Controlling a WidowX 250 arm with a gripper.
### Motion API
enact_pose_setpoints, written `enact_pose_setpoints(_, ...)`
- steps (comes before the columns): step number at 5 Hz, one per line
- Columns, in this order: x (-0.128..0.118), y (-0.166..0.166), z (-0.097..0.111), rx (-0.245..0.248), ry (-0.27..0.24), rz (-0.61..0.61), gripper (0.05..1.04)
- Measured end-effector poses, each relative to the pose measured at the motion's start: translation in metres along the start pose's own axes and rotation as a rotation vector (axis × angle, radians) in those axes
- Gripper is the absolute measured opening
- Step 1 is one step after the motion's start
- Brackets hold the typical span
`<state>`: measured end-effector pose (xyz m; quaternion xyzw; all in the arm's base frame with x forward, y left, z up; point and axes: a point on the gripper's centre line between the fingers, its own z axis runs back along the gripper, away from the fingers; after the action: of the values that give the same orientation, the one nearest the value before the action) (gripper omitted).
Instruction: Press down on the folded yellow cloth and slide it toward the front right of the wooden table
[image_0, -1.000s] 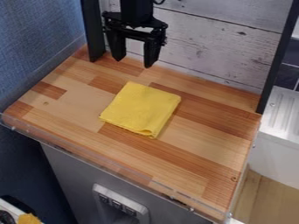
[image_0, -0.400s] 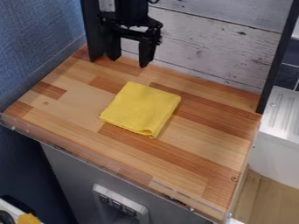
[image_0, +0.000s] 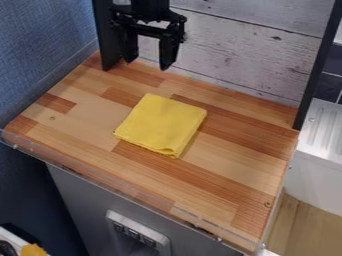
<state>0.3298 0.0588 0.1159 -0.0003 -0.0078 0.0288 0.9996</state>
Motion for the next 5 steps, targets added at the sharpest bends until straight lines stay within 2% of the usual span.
enact_pose_setpoints(1, -0.005, -0.005, 0.002, 0.000, 0.000, -0.002, 0.997)
enact_pose_setpoints(2, -0.006, -0.005, 0.002, -0.001, 0.006, 0.002, 0.934)
enact_pose_setpoints(3, -0.011, -0.008, -0.006, -0.003, 0.017, 0.004, 0.652)
enact_pose_setpoints(4, -0.011, -0.016, -0.016, -0.006, 0.001, -0.001, 0.360)
enact_pose_setpoints(5, -0.013, -0.021, -0.029, -0.005, -0.016, 0.003, 0.152)
